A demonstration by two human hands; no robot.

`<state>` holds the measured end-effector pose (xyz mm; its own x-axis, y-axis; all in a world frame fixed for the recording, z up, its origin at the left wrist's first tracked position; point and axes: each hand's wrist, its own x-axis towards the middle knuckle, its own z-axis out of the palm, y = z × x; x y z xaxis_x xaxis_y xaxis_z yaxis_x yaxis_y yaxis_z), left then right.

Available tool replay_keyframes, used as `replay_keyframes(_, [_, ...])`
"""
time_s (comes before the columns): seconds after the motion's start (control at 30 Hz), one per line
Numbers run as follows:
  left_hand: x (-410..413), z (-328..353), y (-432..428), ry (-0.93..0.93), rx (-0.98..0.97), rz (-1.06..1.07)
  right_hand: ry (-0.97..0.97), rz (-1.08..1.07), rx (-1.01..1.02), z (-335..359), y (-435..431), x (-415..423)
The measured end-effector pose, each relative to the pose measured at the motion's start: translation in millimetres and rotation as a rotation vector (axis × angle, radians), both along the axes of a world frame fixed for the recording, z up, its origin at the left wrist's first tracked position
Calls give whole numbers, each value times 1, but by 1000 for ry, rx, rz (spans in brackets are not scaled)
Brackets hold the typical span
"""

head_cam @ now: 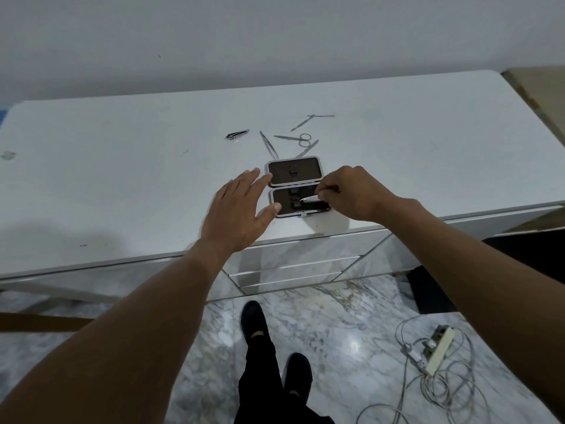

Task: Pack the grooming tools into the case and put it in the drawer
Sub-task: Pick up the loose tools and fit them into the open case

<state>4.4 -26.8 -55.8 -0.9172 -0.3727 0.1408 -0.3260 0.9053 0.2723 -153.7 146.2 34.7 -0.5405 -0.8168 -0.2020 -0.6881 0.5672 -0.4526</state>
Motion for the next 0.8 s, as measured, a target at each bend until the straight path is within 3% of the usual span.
replay_keyframes(0.23, [0,1,0,12,13,3,-144,-69,3,3,-3,-4])
replay_keyframes(0.8, [0,0,0,6,6,3,79,65,-62,-8,6,-2])
